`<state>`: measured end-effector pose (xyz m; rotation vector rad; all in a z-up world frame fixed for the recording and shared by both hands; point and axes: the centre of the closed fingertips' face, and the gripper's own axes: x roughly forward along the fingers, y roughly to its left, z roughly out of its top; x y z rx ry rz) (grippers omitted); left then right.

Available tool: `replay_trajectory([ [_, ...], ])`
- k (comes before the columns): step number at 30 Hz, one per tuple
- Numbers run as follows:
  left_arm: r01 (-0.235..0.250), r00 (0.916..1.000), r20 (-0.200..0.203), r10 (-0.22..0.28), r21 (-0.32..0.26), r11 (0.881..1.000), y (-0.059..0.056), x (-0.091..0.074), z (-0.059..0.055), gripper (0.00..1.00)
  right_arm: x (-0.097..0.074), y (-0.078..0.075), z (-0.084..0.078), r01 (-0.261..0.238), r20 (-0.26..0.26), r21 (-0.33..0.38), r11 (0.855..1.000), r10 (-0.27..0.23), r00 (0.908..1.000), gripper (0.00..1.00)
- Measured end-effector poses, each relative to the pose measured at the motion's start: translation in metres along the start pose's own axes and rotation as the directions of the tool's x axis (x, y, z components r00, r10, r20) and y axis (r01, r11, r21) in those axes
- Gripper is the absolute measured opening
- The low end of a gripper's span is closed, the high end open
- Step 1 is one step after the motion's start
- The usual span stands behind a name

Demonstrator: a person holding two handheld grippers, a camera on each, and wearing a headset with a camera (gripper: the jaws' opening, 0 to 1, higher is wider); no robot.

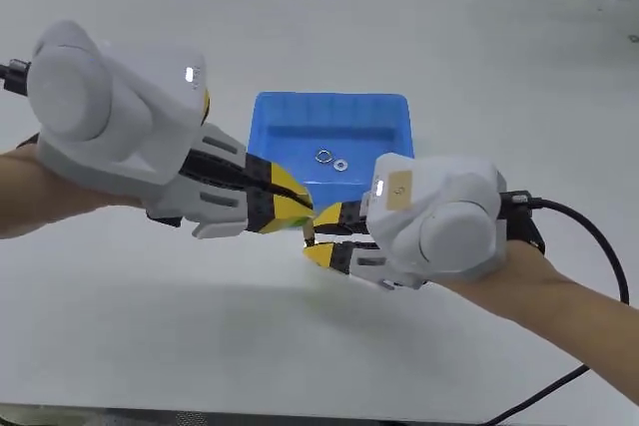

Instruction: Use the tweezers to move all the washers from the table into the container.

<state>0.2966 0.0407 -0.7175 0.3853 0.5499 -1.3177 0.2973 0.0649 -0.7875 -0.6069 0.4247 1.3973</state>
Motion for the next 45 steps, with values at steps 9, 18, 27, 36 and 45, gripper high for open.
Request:
replay_trajectory([
  [9,0.006,1.0,0.003,-0.005,-0.013,1.0,0.0,0.0,0.0,0.06,0.0,0.0,-0.002,0.003,-0.001,0.021,1.0,-0.003,1.0,0.11],
  [18,0.018,0.9998,0.004,-0.018,-0.02,1.0,-0.001,0.001,0.0,0.06,-0.002,-0.001,-0.003,-0.004,0.015,0.091,0.996,0.003,0.9999,0.1],
  [27,0.016,0.9999,0.0,-0.016,-0.014,1.0,0.001,0.0,-0.001,0.06,-0.003,-0.002,0.006,-0.049,0.083,0.159,0.986,0.037,0.9959,0.11],
  [36,0.02,0.9998,0.0,-0.02,-0.018,1.0,0.0,0.001,-0.001,0.06,-0.002,0.0,0.01,-0.082,0.098,0.144,0.986,0.068,0.9929,0.12],
  [45,0.017,0.9998,-0.008,-0.017,-0.017,1.0,0.0,0.0,-0.003,0.06,0.0,0.001,0.013,-0.086,0.099,0.093,0.992,0.077,0.9921,0.11],
])
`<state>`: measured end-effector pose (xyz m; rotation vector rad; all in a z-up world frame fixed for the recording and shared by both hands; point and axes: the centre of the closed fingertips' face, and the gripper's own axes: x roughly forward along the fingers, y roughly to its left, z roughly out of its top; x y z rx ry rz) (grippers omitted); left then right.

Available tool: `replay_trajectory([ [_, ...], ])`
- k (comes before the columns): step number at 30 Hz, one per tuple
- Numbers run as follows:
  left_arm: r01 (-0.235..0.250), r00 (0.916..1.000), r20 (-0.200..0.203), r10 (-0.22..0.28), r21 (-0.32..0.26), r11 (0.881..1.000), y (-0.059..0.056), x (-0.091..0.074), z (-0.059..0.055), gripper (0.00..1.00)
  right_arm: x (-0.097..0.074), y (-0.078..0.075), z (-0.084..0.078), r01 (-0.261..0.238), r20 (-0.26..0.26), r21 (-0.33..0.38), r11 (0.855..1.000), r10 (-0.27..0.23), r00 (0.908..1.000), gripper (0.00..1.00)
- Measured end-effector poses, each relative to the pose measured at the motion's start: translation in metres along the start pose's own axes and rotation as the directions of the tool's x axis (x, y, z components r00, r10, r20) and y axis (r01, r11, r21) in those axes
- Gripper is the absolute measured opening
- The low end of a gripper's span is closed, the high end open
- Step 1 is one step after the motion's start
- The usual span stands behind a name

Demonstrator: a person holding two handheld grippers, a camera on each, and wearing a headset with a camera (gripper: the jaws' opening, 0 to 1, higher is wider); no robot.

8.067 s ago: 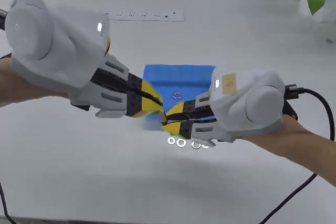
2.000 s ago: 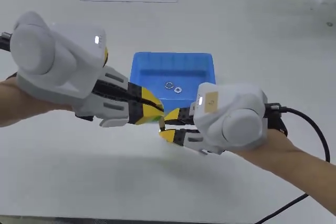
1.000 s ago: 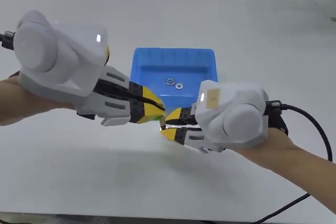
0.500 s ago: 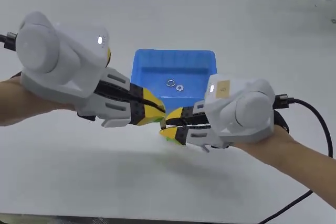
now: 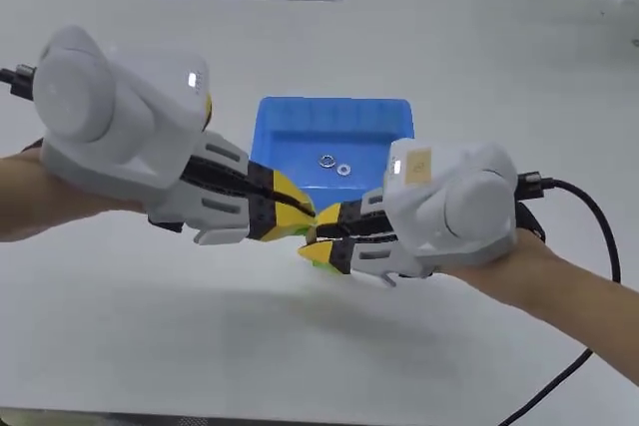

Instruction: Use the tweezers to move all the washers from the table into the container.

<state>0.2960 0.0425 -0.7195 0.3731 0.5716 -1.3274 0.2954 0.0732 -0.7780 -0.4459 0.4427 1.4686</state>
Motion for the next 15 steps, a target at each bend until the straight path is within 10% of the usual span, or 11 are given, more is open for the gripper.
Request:
replay_trajectory([
  [15,0.006,1.0,-0.006,-0.006,0.007,1.0,-0.0016,0.0014,0.0003,0.06,0.0014,0.0005,-0.0077,0.005,-0.031,-0.05,0.999,-0.006,0.9995,0.11],
])
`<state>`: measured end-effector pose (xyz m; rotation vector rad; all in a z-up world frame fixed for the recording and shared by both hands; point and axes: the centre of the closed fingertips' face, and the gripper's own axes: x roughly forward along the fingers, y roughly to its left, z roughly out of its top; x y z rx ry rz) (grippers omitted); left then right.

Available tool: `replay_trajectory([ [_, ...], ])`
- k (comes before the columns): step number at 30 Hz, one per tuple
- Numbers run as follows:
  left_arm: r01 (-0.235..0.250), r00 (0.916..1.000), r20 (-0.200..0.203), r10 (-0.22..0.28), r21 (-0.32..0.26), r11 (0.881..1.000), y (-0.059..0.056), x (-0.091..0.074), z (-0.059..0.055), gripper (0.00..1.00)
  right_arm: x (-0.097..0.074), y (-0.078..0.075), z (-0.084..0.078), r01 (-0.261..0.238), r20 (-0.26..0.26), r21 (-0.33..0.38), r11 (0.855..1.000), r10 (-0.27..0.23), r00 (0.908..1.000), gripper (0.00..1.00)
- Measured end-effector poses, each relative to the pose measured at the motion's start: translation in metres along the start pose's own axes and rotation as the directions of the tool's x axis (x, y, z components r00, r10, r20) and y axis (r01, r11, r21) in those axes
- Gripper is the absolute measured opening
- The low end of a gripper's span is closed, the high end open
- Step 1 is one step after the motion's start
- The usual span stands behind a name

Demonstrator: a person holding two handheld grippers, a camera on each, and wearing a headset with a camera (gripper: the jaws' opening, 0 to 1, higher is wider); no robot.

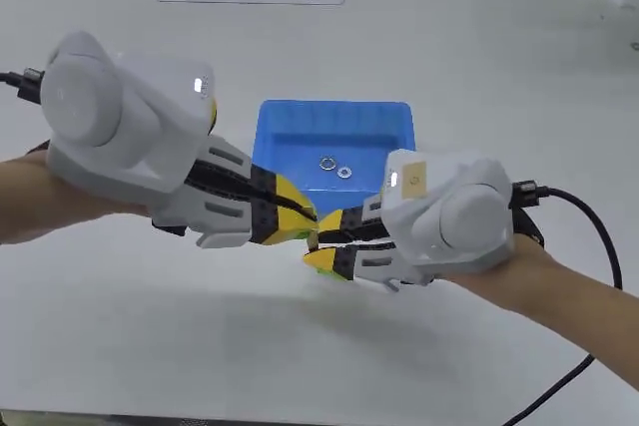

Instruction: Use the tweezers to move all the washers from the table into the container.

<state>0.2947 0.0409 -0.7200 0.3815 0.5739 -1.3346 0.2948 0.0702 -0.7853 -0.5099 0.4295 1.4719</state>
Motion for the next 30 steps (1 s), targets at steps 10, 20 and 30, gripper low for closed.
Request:
replay_trajectory([
  [10,0.003,1.0,-0.008,-0.003,0.002,1.0,0.0,0.0,0.0,0.06,-0.001,-0.001,0.0,0.002,-0.003,0.015,1.0,-0.002,1.0,0.1],
  [20,0.006,0.9999,-0.01,-0.006,0.023,1.0,-0.002,-0.013,0.014,0.06,-0.013,-0.001,0.015,0.015,0.024,0.006,1.0,-0.015,0.9996,0.1],
  [30,-0.025,0.9997,0.007,0.025,0.091,0.996,0.004,-0.031,0.035,0.06,-0.027,-0.014,0.039,0.057,0.049,-0.034,0.998,-0.056,0.9973,0.1],
])
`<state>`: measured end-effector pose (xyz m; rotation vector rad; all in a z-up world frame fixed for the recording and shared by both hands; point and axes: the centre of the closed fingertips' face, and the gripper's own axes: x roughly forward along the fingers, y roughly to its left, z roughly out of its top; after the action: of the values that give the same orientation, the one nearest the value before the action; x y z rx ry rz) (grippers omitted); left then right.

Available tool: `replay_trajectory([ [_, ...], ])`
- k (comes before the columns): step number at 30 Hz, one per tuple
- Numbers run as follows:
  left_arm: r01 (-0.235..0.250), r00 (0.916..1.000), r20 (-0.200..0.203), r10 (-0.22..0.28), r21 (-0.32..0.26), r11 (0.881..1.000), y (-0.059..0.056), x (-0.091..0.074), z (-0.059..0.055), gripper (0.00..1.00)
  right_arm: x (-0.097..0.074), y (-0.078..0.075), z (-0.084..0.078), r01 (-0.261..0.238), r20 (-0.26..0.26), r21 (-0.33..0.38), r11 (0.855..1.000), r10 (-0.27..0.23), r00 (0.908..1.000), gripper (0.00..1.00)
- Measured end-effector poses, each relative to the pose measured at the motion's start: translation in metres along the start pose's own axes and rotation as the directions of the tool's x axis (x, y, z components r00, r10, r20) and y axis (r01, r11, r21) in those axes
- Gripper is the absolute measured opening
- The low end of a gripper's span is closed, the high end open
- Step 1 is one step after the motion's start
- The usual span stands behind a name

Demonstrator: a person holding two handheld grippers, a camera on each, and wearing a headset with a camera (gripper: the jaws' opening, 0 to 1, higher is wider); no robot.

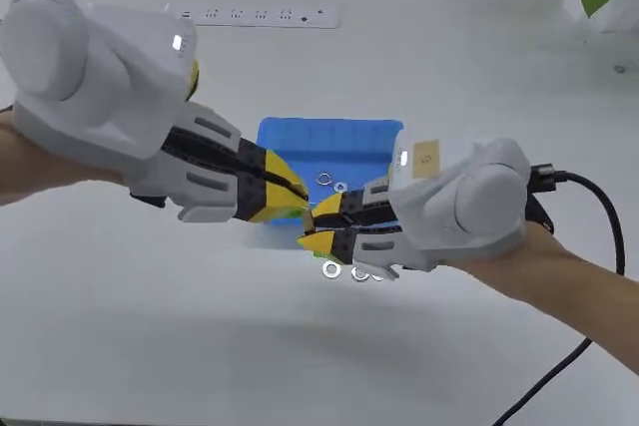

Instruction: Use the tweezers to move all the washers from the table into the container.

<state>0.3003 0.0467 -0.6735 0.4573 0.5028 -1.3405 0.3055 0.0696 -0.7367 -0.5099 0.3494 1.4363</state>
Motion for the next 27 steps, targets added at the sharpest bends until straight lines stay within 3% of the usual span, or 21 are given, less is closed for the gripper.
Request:
replay_trajectory([
  [8,-0.011,0.9999,0.007,0.01,0.044,0.999,0.005,-0.01,0.019,0.06,-0.01,-0.011,0.017,0.033,0.024,-0.019,0.999,-0.033,0.9992,0.1],
  [14,-0.027,0.9996,0.01,0.027,0.089,0.996,0.016,-0.017,0.032,0.06,-0.016,-0.026,0.029,0.07,0.042,-0.037,0.997,-0.068,0.9968,0.1],
  [21,-0.045,0.999,0.008,0.044,0.11,0.993,0.031,-0.017,0.037,0.06,-0.012,-0.045,0.034,0.098,0.045,-0.054,0.994,-0.096,0.9944,0.1],
  [27,-0.056,0.9983,0.023,0.054,0.091,0.994,0.049,-0.013,0.033,0.06,-0.005,-0.063,0.031,0.113,0.035,-0.054,0.992,-0.111,0.9932,0.1],
])
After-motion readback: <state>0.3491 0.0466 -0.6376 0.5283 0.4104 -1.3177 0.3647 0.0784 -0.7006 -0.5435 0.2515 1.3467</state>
